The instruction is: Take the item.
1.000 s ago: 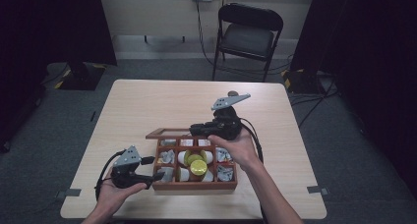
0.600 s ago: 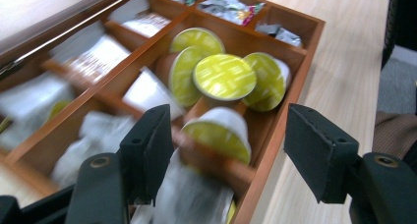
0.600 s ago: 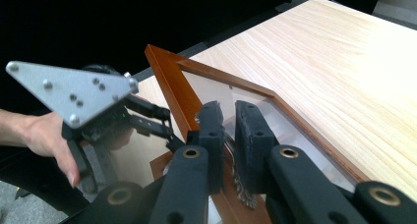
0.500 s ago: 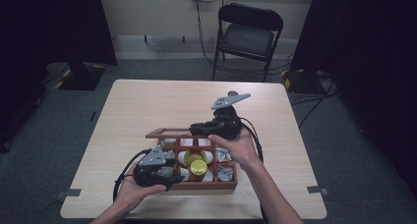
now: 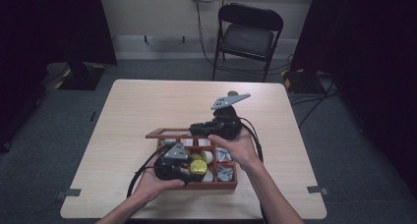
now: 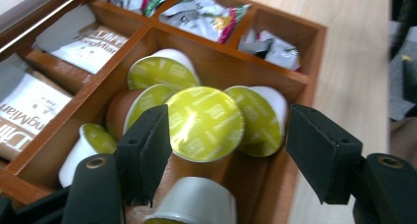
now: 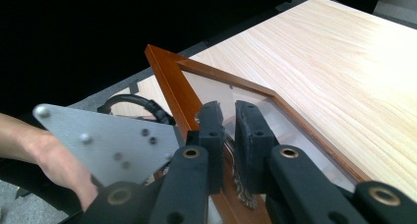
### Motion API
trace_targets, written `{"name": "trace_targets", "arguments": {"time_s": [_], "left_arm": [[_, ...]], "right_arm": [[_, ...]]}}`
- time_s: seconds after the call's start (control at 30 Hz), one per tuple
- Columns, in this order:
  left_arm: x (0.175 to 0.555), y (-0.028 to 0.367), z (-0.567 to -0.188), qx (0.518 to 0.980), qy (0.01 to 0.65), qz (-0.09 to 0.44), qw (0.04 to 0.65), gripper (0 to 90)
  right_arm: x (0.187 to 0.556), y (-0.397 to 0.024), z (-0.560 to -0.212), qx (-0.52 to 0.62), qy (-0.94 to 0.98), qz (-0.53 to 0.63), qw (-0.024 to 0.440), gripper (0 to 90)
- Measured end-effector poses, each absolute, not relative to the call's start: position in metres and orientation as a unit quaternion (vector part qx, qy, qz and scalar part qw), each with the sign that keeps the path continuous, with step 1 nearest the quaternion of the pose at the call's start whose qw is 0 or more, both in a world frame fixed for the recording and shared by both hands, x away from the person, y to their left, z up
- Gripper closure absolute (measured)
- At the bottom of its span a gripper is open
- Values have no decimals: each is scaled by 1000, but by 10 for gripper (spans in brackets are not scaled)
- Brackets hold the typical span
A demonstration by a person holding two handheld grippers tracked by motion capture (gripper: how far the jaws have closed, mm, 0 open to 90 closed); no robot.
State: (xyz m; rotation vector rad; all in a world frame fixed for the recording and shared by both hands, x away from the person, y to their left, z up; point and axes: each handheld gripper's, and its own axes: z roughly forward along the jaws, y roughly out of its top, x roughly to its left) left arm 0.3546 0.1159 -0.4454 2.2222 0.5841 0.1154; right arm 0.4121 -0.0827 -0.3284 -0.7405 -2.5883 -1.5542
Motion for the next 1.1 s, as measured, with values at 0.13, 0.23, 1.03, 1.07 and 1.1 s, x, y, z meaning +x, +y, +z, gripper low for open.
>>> {"name": "trace_targets", "arguments": {"time_s": [0.13, 0.23, 1.03, 1.07, 1.1], "left_arm": [[361, 111, -448, 890, 227, 43, 392, 335], [367, 108, -450, 894, 218, 48, 387, 341], [381, 87, -462, 917, 203, 30, 342, 358], [381, 87, -462, 920, 194, 33, 338, 366], [380, 86, -462, 921, 197, 39, 333, 367]], "right_arm": [[412, -83, -328, -238, -833, -500, 16, 824], [412, -83, -328, -238, -833, -500, 16, 823], [412, -83, -328, -237, -833, -500, 15, 824], [412, -83, -328, -237, -833, -500, 15, 823], [412, -83, -328, -237, -833, -500, 15, 823]]}}
